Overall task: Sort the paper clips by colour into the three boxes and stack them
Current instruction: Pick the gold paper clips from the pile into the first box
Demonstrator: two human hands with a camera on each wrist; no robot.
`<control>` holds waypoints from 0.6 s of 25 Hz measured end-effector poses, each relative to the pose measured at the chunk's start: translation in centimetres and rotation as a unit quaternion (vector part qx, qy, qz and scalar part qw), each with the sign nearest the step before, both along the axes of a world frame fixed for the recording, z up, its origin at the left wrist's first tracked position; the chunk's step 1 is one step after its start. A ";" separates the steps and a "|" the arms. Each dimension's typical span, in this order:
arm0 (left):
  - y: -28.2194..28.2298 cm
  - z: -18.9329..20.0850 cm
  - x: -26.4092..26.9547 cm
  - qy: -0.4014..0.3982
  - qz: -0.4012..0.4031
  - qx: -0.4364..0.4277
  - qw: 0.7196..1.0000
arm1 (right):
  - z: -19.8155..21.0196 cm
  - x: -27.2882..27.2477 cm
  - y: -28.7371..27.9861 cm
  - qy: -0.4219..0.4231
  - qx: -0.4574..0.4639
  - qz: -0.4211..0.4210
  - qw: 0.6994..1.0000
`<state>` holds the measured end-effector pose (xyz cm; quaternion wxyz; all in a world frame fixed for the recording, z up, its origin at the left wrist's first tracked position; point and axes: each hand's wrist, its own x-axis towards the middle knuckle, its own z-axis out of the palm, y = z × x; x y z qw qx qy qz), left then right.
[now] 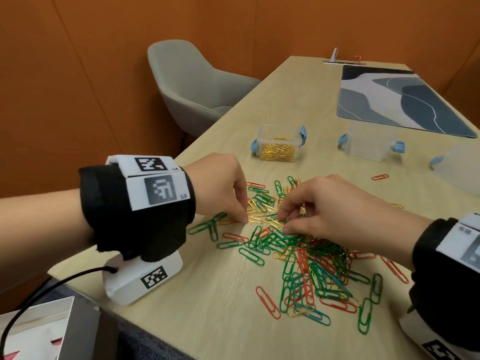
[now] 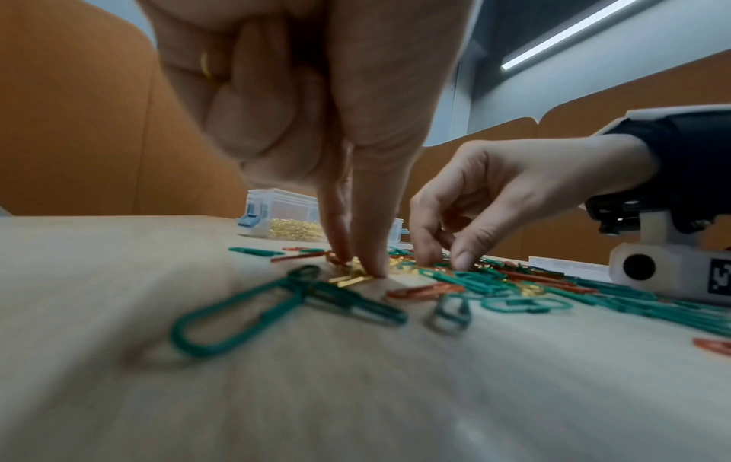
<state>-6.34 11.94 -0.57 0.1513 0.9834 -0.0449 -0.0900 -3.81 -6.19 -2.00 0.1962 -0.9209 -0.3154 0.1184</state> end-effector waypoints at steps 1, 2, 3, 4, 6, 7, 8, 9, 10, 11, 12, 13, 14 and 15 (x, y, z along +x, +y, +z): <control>-0.1 -0.1 0.1 -0.002 -0.005 0.002 1.000 | 0.0 0.1 0.0 -0.002 0.000 -0.008 1.000; -0.2 -0.1 0.2 -0.002 -0.007 0.001 1.000 | 0.0 0.1 -0.1 -0.005 -0.001 -0.013 1.000; -0.2 0.0 0.2 0.001 -0.009 -0.002 1.000 | 0.0 0.1 -0.1 -0.006 0.000 -0.015 1.000; -0.3 0.0 0.2 0.003 -0.011 -0.002 1.000 | 0.0 0.1 -0.1 -0.006 0.003 -0.016 1.000; -0.4 0.0 0.1 0.011 -0.021 0.012 1.000 | 0.1 0.1 -0.1 -0.007 0.004 -0.015 1.000; -0.5 0.0 0.0 0.015 -0.027 0.024 0.999 | 0.1 0.0 -0.1 -0.009 0.003 -0.013 1.000; -0.5 0.1 -0.1 0.014 -0.031 0.034 0.999 | 0.1 0.0 0.0 -0.010 0.003 -0.010 1.000; -0.5 0.1 -0.1 0.009 -0.030 0.034 0.999 | 0.1 -0.1 0.1 -0.009 0.003 -0.006 1.000; -0.5 0.2 -0.1 0.000 -0.020 0.024 1.000 | 0.2 -0.2 0.1 -0.008 0.005 -0.001 1.000; -0.4 0.3 0.0 -0.006 0.002 0.003 1.000 | 0.2 -0.2 0.2 -0.008 0.005 0.004 1.000; -0.2 0.5 0.2 -0.003 0.032 -0.033 0.999 | 0.3 -0.3 0.2 -0.009 0.004 0.010 1.000; 0.0 0.6 0.5 0.014 0.071 -0.092 0.993 | 0.3 -0.3 0.3 -0.008 0.000 0.017 1.000; 0.1 0.7 0.6 0.043 0.111 -0.172 0.978 | 0.4 -0.4 0.5 -0.007 -0.006 0.022 1.000; 0.3 0.9 0.8 0.074 0.141 -0.253 0.954 | 0.5 -0.4 0.7 -0.007 -0.014 0.027 1.000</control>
